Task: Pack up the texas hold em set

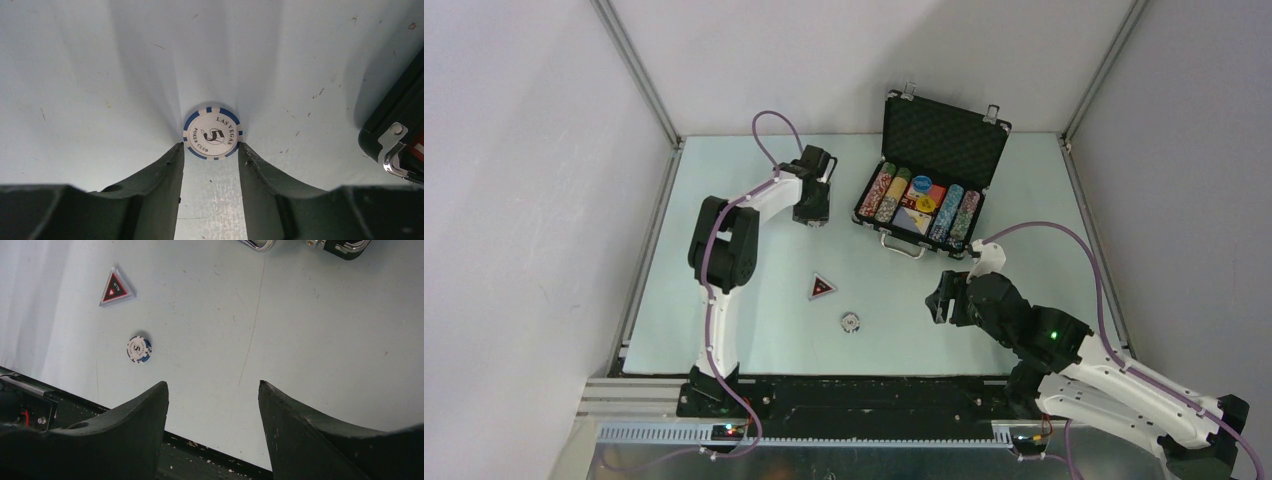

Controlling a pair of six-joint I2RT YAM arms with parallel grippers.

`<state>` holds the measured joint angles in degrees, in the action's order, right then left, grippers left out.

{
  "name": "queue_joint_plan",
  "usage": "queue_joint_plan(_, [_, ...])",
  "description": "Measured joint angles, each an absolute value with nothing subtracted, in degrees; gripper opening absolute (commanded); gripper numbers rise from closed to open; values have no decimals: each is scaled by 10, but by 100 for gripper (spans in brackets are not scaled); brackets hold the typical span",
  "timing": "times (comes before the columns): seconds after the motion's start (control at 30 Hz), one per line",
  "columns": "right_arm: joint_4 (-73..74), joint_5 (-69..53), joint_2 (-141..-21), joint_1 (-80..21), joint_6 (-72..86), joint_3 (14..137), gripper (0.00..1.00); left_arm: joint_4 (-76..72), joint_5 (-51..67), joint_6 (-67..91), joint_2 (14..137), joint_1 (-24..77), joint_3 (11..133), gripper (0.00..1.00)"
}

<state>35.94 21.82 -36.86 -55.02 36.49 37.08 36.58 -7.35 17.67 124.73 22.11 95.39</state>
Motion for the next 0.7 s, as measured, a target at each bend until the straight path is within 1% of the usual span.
queue_joint_plan(0.23, [360,219,-369,-550,365,371,70,367,-74,175,1248,222,955,42])
queue_joint_plan(0.57, [362,221,-369,-550,365,371,70,367,-76,175,1248,225,955,40])
queue_joint_plan(0.6, [362,221,-369,-550,365,371,70,367,-77,175,1248,225,955,41])
queue_joint_plan(0.63, [362,220,-369,-550,365,371,70,367,-78,175,1248,226,955,49])
queue_joint_plan(0.67, [362,220,-369,-550,365,371,71,366,-79,175,1248,227,955,54])
queue_joint_plan(0.7, [362,221,-369,-550,365,371,70,367,-82,175,1248,227,955,63])
